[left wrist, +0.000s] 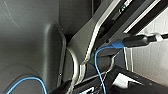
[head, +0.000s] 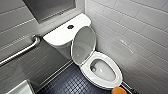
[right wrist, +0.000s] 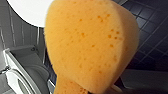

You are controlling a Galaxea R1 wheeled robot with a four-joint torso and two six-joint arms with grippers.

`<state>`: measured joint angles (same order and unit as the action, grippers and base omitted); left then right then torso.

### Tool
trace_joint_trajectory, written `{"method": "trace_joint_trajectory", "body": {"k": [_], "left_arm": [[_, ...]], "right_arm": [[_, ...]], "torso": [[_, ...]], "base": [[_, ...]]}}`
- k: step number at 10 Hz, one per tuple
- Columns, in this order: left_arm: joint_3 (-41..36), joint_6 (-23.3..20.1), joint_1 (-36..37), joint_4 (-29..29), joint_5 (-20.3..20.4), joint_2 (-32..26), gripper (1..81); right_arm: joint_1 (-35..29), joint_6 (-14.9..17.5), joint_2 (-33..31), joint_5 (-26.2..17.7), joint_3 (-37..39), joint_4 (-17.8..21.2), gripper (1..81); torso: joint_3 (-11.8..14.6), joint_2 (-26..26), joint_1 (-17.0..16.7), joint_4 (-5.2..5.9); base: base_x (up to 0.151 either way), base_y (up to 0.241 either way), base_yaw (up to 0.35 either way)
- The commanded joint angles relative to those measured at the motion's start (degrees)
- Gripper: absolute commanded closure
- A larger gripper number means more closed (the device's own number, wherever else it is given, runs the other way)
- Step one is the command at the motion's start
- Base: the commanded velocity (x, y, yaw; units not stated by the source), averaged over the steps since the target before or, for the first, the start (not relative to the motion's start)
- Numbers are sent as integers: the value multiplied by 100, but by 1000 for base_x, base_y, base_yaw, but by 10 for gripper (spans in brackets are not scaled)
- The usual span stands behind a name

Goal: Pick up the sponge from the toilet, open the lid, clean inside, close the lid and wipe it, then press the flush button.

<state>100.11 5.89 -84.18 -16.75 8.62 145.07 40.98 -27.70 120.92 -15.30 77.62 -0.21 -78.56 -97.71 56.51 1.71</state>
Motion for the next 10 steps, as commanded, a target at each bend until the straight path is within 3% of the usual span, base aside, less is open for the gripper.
{"method": "trace_joint_trajectory", "body": {"k": [1,2,5,8,9,10], "left_arm": [[-176,-26,27,-83,-458,-188,10],[-176,-18,159,-65,-458,-206,10],[-375,182,791,-13,-458,-467,10],[-711,675,1520,-21,-458,-812,10],[-712,852,1715,-21,-458,-839,10],[-694,976,1864,-21,-458,-865,10]], "right_arm": [[212,-25,-109,-369,146,-119,811],[458,-25,-74,-325,279,-217,811],[1144,-25,-100,-149,419,-523,811],[2075,1,65,483,1006,-586,811],[2313,1,163,554,1192,-586,811],[2559,19,251,633,1299,-595,811]], "torso": [[0,-13,9,-230],[0,76,-44,-13],[0,140,-88,-44],[438,144,-90,-44],[470,144,-90,-44],[315,144,-90,-44]], "base": [[0,0,0],[0,0,0],[0,0,0],[0,0,0],[0,0,0],[0,0,0]]}}
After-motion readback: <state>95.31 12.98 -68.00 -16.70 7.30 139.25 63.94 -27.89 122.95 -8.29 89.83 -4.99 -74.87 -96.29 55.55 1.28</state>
